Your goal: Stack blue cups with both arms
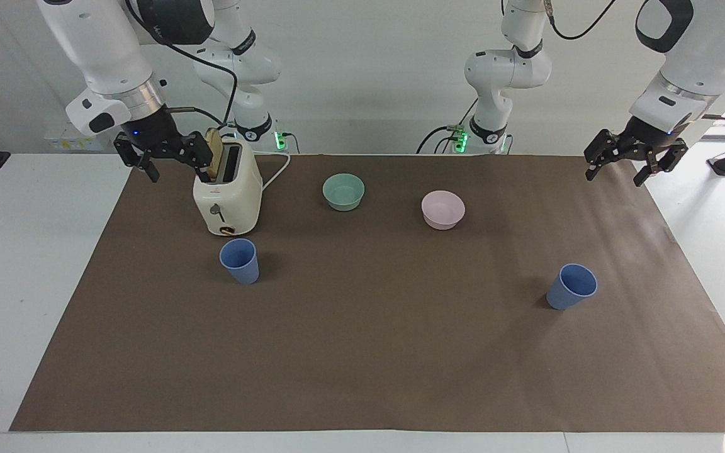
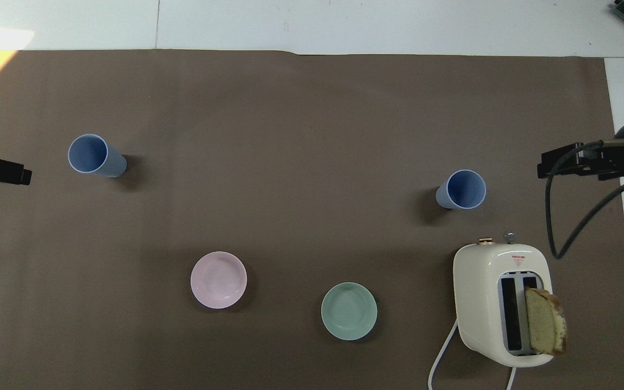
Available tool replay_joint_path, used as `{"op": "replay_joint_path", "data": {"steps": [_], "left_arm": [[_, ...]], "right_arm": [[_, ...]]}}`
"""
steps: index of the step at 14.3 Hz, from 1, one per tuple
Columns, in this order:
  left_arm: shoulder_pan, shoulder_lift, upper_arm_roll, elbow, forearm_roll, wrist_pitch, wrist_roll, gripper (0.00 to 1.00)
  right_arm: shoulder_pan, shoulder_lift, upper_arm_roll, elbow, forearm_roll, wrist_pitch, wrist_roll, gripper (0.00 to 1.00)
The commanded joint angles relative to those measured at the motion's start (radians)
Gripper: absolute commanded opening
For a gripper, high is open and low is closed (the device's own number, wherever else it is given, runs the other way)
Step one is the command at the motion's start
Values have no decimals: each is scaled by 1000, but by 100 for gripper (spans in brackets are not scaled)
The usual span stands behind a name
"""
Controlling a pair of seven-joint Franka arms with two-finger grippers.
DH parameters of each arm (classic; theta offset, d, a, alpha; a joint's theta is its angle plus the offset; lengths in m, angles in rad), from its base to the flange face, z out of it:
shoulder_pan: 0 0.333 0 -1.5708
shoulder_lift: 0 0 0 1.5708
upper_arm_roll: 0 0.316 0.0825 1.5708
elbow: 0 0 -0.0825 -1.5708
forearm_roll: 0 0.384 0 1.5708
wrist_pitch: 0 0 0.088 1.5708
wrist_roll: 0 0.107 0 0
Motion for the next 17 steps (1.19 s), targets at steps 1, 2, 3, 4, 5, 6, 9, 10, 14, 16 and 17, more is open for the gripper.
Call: {"op": "replay_joint_path", "data": {"steps": [1, 2, 3, 4, 5, 6, 9, 10, 14, 16, 17], "left_arm": [[-19, 3, 16, 11, -8, -9, -4, 100], [-18, 5, 16, 12, -8, -7, -6, 100], [-18, 3, 16, 11, -8, -9, -6, 100], [-18, 5, 16, 12, -8, -9, -4, 100], [-18, 3, 16, 12, -8, -9, -4, 100], [-18, 3, 16, 12, -8, -9, -4, 100], [-16, 3, 16, 12, -8, -9, -4, 100], [-15, 2, 16, 12, -8, -10, -4, 100], [-15, -8, 18, 15, -7, -21, -4, 100], [-13, -8, 18, 15, -5, -21, -4, 100], [-13, -8, 16, 15, -5, -21, -4, 100]], "right_arm": [[-11, -29, 8, -37, -7, 29, 7, 100], [-11, -29, 8, -37, -7, 29, 7, 100], [-11, -29, 8, -37, -7, 29, 7, 100], [-11, -29, 8, -37, -7, 29, 5, 100], [-11, -29, 8, -37, -7, 29, 5, 100], [-11, -29, 8, -37, -7, 29, 5, 100], [-11, -29, 8, -37, -7, 29, 5, 100], [-11, -29, 8, -37, -7, 29, 5, 100], [-11, -29, 8, -37, -7, 29, 5, 100], [-11, -29, 8, -37, -7, 27, 5, 100], [-11, -29, 8, -37, -7, 27, 5, 100]]}}
